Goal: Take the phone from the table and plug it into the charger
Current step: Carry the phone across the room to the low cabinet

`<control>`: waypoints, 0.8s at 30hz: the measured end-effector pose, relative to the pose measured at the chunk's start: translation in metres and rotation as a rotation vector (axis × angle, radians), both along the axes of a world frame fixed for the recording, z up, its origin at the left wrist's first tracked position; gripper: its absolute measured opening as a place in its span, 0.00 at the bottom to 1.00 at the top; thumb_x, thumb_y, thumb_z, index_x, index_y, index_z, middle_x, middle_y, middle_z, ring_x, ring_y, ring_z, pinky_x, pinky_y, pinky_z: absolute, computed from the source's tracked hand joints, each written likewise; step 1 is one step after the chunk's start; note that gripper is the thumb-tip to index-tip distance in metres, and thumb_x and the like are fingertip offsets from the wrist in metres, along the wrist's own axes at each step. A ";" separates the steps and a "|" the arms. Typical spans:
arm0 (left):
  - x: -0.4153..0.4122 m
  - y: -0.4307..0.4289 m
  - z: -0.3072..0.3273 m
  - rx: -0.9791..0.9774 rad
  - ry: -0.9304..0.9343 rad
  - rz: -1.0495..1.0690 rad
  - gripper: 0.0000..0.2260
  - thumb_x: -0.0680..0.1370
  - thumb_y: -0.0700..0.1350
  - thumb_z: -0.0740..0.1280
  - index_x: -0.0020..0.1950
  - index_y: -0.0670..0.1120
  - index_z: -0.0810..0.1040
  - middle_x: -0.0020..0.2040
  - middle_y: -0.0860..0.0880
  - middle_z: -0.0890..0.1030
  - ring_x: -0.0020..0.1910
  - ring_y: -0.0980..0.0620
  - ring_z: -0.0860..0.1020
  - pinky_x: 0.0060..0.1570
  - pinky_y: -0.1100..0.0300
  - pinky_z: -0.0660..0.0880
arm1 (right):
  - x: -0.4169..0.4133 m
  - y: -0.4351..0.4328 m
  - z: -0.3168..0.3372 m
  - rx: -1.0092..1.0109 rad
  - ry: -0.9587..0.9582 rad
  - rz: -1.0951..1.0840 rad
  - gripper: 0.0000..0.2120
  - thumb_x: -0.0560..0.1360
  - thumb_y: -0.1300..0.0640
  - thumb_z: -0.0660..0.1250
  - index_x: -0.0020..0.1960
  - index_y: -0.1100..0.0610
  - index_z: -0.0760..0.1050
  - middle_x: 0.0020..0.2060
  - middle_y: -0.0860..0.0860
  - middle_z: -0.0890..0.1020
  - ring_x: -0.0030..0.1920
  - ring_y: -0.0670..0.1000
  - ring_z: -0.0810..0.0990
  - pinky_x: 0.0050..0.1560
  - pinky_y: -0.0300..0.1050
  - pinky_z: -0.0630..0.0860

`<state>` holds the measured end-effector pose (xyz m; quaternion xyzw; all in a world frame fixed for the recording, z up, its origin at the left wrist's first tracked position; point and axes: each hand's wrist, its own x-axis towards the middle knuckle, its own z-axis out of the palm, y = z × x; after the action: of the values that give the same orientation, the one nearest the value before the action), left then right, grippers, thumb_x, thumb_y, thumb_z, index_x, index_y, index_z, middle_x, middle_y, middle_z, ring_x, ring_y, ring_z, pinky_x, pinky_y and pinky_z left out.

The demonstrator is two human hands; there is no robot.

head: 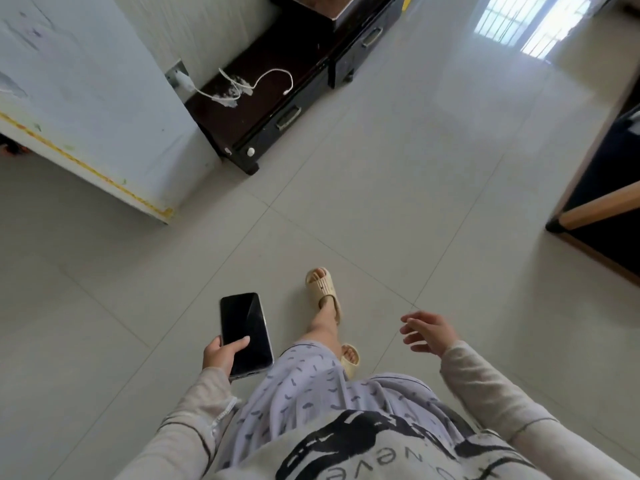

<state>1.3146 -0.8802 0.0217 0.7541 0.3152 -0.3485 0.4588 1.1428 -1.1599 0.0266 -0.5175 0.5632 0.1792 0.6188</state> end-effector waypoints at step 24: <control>0.233 -0.261 0.017 -0.203 0.034 0.091 0.06 0.71 0.35 0.69 0.38 0.45 0.75 0.42 0.42 0.78 0.44 0.42 0.77 0.57 0.45 0.73 | 0.184 -0.223 -0.015 0.010 0.180 -0.042 0.06 0.77 0.66 0.56 0.44 0.61 0.70 0.30 0.55 0.73 0.28 0.51 0.71 0.25 0.34 0.67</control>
<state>1.5478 -1.1407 0.0384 0.6825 0.3202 -0.3701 0.5429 1.3268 -1.3832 0.0117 -0.4846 0.6263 0.2147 0.5717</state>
